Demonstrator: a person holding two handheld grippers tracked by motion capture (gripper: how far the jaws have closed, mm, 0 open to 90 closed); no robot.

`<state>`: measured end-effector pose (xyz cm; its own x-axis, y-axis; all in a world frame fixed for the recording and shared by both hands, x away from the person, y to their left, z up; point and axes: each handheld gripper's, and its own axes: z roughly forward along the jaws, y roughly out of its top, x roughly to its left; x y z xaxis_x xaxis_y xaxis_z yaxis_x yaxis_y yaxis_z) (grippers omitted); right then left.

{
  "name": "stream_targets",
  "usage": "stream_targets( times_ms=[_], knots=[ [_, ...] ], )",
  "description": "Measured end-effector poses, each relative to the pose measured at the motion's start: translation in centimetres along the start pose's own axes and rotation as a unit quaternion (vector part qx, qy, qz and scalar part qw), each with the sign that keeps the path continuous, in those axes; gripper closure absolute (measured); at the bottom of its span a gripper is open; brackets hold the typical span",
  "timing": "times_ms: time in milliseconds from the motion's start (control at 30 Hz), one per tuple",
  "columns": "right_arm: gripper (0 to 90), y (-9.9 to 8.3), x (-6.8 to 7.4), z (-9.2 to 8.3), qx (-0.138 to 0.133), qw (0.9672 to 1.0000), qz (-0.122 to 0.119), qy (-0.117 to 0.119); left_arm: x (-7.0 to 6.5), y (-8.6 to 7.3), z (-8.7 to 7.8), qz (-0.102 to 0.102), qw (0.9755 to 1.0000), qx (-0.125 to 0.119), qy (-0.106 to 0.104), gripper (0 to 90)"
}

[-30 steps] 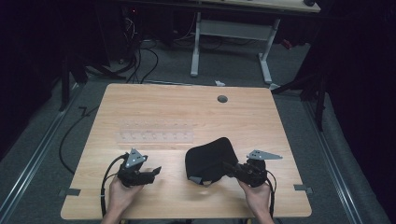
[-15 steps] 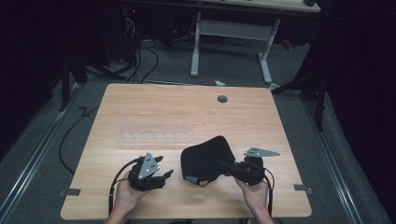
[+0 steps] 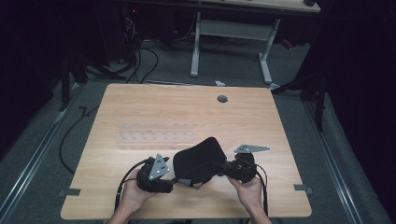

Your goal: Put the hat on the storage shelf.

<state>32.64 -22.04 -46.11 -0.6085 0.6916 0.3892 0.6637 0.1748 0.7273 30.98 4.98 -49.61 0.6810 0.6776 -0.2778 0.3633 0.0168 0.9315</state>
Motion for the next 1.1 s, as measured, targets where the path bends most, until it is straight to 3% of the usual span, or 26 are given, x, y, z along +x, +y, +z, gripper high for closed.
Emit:
stream_targets(
  times_ms=[400, 533, 633, 700, 800, 833, 967, 1100],
  knots=[
    [84.3, 0.6, 0.4, 0.8, 0.014, 0.9999, 0.004, 0.007, -0.1, 0.0, 0.2, 0.001, 1.0, 0.001, 0.004, 25.9],
    [84.3, 0.8, 0.7, 0.9, 0.002, 0.9999, 0.0, 0.015, -0.3, -0.1, 0.4, 0.003, 1.0, 0.005, 0.002, 26.6],
    [84.3, 0.9, 1.0, 0.9, -0.003, 0.9998, -0.003, 0.022, -0.6, -0.1, 0.3, -0.002, 0.9999, 0.002, -0.013, 30.7],
    [84.1, 1.2, 1.5, 1.5, -0.005, 0.999, -0.005, 0.045, -1.2, -0.2, 0.7, 0.013, 0.9998, 0.008, -0.015, 33.7],
    [83.9, 1.5, 1.9, 1.9, -0.006, 0.9988, -0.009, 0.048, -1.4, -0.3, 0.9, 0.019, 0.9997, 0.01, -0.015, 37.1],
    [83.8, 1.7, 2.1, 1.9, -0.009, 0.9989, -0.009, 0.045, -1.3, -0.1, 0.8, 0.009, 0.9998, 0.007, -0.016, 40.1],
    [83.3, 1.7, 2.0, 1.8, -0.012, 0.9985, -0.006, 0.054, -1.1, 0.1, 0.4, 0.008, 0.9998, 0.001, -0.017, 51.6],
    [82.1, 1.7, 2.0, 1.8, -0.014, 0.9985, -0.009, 0.053, -1.2, -0.1, 0.5, 0.019, 0.9998, 0.002, -0.011, 61.1]
  ],
)
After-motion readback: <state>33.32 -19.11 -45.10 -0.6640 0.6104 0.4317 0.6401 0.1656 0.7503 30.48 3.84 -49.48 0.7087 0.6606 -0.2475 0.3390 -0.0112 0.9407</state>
